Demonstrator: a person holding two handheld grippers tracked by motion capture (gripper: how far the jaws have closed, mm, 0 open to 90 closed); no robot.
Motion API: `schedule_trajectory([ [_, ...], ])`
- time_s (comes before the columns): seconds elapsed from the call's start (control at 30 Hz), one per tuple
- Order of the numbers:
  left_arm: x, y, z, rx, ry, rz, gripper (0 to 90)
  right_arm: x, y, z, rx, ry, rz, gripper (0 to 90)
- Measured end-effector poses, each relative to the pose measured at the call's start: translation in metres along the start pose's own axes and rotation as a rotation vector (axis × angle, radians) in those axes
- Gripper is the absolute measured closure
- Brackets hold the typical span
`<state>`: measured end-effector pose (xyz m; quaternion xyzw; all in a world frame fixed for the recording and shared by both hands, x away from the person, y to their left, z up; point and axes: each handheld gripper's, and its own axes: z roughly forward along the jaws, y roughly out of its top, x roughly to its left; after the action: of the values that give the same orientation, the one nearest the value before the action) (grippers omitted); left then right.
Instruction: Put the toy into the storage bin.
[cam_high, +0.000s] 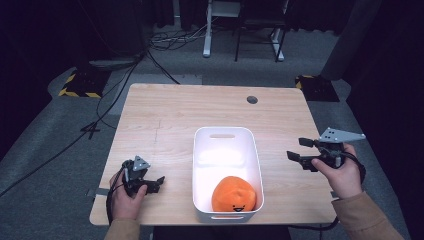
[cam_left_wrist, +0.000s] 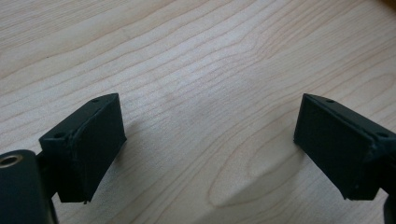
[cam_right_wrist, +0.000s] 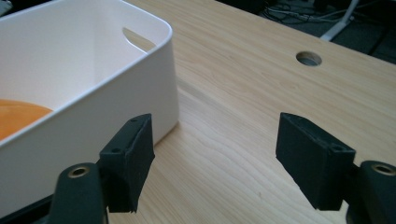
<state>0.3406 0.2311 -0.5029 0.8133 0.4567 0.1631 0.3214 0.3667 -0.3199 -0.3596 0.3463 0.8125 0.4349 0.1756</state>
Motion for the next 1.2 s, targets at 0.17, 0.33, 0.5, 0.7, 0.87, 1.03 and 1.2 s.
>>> schedule_trajectory([
  [0.17, 0.0, 0.0, 0.0, 0.0, 0.0, -0.001, 9.1, -0.012, -0.015, 0.004, 0.044, -0.038, 0.015, 28.0],
  [0.33, 0.0, 0.0, 0.0, 0.0, 0.0, -0.001, 9.1, -0.025, -0.032, 0.01, 0.082, -0.067, 0.065, 27.8],
  [0.5, 0.0, 0.0, 0.0, -0.006, 0.004, -0.002, 9.1, -0.037, -0.05, 0.017, 0.123, -0.09, 0.104, 27.4],
  [0.7, 0.0, 0.0, 0.0, -0.005, 0.006, -0.002, 9.0, -0.046, -0.072, 0.029, 0.186, -0.131, 0.142, 26.0],
  [0.87, 0.0, 0.0, 0.0, -0.001, 0.005, -0.002, 9.0, -0.051, -0.087, 0.033, 0.235, -0.154, 0.151, 25.3],
  [1.03, 0.0, 0.0, 0.0, -0.001, 0.005, -0.001, 9.0, -0.05, -0.103, 0.038, 0.256, -0.175, 0.174, 24.3],
  [1.2, 0.0, 0.0, 0.0, -0.001, 0.007, 0.0, 9.0, -0.047, -0.114, 0.042, 0.27, -0.189, 0.192, 22.2],
])
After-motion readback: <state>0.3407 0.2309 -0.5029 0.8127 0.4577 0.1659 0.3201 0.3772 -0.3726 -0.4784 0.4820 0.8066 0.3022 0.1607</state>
